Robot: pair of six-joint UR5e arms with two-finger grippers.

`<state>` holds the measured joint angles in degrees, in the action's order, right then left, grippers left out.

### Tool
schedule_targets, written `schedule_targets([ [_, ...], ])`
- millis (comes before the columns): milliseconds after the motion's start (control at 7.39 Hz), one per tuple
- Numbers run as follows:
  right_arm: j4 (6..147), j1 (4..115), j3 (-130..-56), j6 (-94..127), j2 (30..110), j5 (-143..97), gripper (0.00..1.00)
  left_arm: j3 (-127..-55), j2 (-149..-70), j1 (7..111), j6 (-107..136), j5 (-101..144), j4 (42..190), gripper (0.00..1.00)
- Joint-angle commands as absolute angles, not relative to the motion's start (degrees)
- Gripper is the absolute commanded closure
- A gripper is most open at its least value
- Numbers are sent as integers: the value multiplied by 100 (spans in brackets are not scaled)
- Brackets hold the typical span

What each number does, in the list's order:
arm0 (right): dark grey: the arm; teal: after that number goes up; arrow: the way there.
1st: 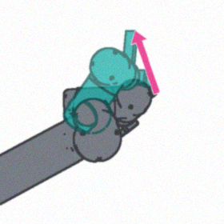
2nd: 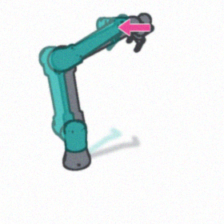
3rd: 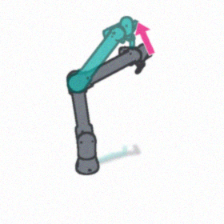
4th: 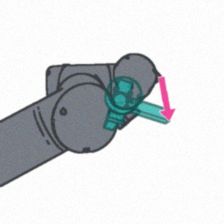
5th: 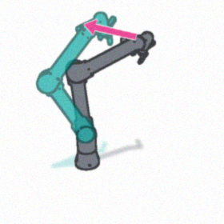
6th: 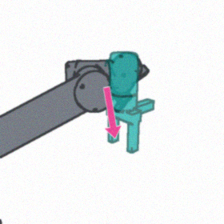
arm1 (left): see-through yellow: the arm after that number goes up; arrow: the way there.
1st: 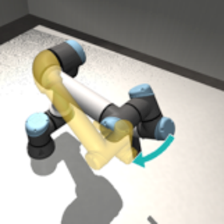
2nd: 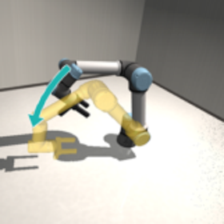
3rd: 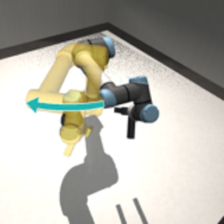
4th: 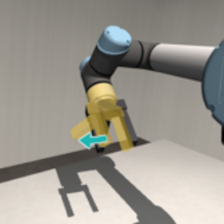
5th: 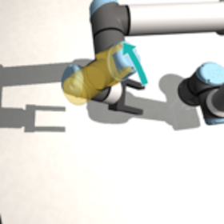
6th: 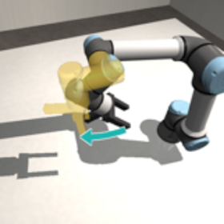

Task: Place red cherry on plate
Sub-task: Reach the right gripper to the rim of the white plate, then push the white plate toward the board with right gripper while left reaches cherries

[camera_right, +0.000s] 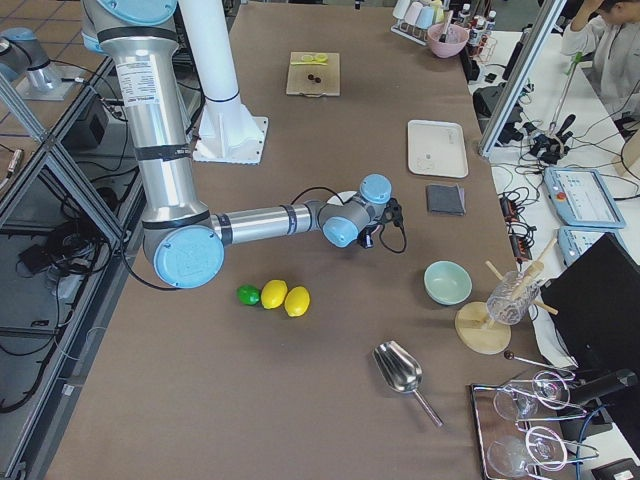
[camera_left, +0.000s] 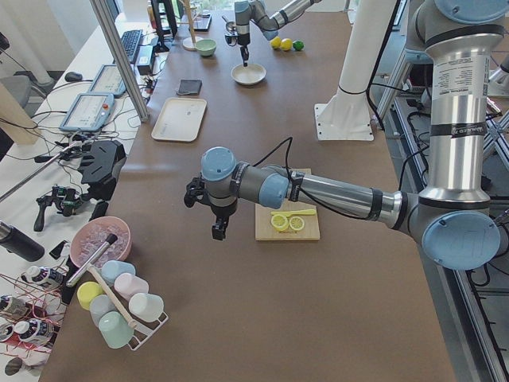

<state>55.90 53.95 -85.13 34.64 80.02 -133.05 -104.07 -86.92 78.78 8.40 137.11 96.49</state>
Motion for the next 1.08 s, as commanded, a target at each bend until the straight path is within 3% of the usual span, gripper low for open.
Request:
schedule_targets([
  [0, 5590, 5301, -8674, 4056, 7833, -13298, 100, -10860, -8414, 7036, 3317, 13389, 10900, 2],
  [271, 5581, 4977, -8762, 5110, 7350, -13289, 100, -10968, -7675, 6279, 4187, 13149, 12920, 2],
  [947, 5607, 3623, -9097, 7125, 6479, -12298, 100, -11531, -7664, 4170, 5428, 11764, 12946, 7],
])
